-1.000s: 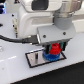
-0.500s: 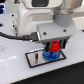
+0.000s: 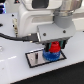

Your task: Insert the blue gear onto the right peg, followed by the red gear

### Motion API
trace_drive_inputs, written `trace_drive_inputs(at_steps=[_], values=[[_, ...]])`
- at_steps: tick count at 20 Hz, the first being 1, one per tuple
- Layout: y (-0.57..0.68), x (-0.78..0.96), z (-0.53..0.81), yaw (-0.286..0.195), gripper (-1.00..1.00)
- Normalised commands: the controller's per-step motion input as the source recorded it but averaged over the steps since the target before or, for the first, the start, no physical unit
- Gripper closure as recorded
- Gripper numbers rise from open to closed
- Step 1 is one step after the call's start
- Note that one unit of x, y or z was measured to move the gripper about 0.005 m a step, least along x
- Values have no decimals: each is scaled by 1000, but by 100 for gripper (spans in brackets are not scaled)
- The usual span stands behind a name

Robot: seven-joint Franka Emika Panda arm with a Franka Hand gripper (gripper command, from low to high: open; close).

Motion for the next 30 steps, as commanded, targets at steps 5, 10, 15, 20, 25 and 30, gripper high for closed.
trace_drive_inputs(at_steps=[5, 10, 15, 20, 25, 30], values=[[3, 20, 187, 0, 100], [-33, 37, 208, 0, 100], [-46, 99, 22, 0, 100], [-95, 152, -157, 0, 100], [-19, 221, -137, 0, 100], [-6, 174, -252, 0, 100]])
